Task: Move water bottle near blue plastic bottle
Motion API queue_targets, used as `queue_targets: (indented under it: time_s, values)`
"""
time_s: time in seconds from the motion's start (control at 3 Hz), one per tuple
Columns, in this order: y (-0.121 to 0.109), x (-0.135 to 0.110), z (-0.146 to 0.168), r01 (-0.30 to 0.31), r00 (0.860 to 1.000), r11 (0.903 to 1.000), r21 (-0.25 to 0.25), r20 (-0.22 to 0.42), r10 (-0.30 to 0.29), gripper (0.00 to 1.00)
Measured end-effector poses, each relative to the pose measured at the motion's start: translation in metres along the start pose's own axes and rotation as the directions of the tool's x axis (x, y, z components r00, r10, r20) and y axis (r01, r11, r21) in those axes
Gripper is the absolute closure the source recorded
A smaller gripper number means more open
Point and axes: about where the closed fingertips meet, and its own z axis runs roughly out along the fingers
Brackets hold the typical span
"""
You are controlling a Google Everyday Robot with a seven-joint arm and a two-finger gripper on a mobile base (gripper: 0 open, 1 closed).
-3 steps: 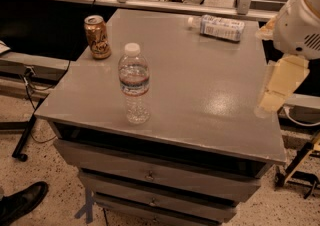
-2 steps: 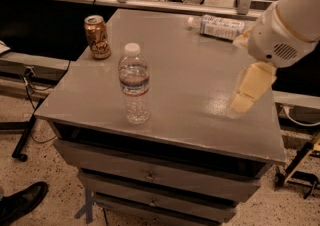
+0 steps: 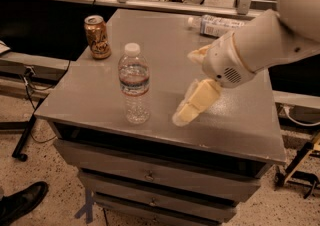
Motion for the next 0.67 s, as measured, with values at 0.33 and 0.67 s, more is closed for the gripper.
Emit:
queue_targets:
  time_s: [0.33,0.67]
  values:
    - [0.018,-0.033,0.041,0.027,0.985,0.9981,-0.056,0.170,-0.017,0.00]
    - [0.031,-0.067,0.071,0.059,0.958,0.9927,-0.105,0.286,-0.027,0.00]
